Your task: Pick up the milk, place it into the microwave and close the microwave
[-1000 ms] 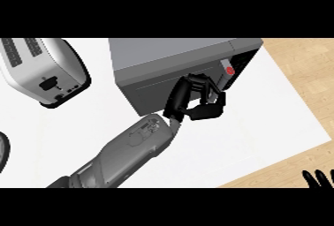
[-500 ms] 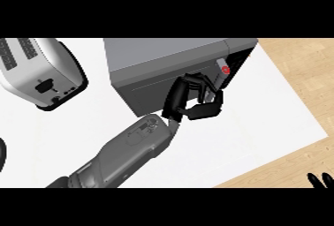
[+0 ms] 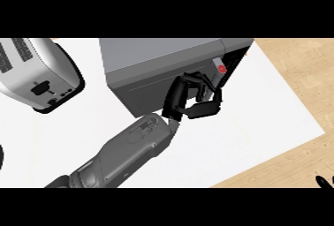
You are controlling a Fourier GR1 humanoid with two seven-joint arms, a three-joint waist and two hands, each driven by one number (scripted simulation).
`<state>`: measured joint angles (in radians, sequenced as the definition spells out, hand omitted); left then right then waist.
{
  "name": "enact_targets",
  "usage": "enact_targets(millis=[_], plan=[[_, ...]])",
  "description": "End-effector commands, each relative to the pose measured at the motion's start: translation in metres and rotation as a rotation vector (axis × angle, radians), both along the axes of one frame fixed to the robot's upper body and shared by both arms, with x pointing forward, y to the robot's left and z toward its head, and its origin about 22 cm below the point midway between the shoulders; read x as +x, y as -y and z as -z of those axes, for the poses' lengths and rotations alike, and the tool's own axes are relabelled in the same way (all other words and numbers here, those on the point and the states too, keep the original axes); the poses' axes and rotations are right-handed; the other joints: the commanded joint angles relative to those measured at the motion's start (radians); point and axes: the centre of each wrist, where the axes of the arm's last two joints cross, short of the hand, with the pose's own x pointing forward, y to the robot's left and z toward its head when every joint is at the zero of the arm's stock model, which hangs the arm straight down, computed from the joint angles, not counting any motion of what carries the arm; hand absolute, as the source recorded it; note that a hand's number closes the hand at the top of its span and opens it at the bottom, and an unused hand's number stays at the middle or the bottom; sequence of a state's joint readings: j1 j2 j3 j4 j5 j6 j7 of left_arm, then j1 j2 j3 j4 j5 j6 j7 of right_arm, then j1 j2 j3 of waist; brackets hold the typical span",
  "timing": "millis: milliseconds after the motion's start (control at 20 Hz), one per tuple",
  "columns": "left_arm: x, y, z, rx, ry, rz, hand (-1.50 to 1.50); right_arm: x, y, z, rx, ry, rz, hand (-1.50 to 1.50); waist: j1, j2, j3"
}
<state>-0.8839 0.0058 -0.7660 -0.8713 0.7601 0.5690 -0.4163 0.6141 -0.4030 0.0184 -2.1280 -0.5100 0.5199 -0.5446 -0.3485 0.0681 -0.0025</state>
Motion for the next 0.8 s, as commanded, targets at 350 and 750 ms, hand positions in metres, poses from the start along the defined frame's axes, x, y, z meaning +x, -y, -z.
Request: enact_targets(millis=[350,750], plan=[[0.021,0.002,-0.014,0.0,0.022,-0.018,1.5,-0.007,0.001,-0.006,0.058,-0.015,-0.035,-1.5,-0.017,0.017,0.003],[0.022,0.003,-0.014,-0.008,0.031,-0.019,1.5,-0.01,0.006,-0.011,0.04,-0.031,-0.058,-1.5,-0.023,0.017,0.004]])
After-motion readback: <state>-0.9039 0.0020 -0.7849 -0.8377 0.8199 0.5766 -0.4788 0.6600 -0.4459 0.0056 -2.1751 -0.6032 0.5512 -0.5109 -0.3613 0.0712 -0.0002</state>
